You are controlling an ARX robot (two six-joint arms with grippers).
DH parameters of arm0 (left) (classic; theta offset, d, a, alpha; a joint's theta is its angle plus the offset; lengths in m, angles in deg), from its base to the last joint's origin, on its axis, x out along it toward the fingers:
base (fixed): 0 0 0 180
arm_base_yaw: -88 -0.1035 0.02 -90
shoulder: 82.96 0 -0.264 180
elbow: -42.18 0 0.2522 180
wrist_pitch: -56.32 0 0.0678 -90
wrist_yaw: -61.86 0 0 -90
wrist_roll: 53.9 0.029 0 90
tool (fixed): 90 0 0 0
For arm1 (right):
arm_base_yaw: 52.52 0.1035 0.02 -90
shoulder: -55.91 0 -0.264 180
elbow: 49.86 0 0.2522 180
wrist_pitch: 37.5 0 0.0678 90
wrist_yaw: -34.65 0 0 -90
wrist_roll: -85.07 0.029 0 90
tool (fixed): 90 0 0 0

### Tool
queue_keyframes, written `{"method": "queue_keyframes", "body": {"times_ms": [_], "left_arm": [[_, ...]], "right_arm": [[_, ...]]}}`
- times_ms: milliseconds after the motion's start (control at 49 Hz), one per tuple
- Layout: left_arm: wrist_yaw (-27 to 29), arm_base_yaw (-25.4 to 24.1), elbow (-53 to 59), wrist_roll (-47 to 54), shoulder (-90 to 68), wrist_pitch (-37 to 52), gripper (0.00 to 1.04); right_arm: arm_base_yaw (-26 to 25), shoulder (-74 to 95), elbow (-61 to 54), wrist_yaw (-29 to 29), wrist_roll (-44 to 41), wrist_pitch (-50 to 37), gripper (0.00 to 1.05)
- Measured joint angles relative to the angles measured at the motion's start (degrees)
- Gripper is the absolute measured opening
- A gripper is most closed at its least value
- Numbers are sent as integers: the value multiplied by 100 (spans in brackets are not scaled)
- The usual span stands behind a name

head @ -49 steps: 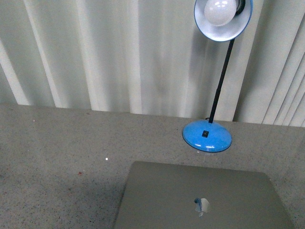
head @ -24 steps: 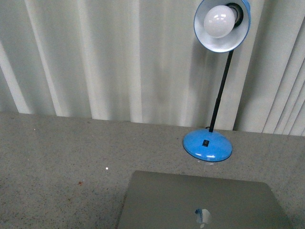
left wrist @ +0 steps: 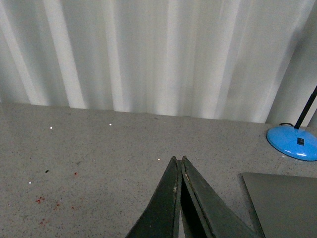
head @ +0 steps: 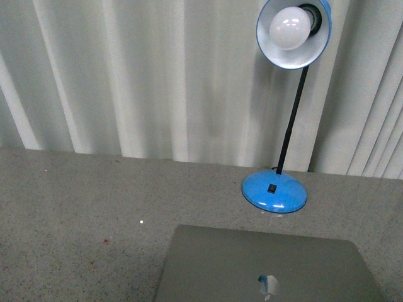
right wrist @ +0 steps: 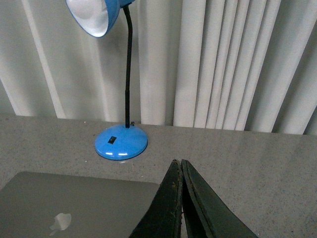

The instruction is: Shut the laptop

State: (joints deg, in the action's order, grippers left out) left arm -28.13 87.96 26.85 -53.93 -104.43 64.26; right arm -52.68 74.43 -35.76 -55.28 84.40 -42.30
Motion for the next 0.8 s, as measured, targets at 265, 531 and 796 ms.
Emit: {"method": "queue_keyframes", "body": {"times_ms": [265,531,796], "left_arm": [[0,0,0,0,610,-610,4],[0,0,0,0,1049,-1054,4],[-4,2,-2,-2,2116,-2135,4]], "right_arm": [[0,-522,0,0,0,509,3],[2,-1185,4,0,2,1276,3],[0,-1827,4,2,0,1856,3]]}}
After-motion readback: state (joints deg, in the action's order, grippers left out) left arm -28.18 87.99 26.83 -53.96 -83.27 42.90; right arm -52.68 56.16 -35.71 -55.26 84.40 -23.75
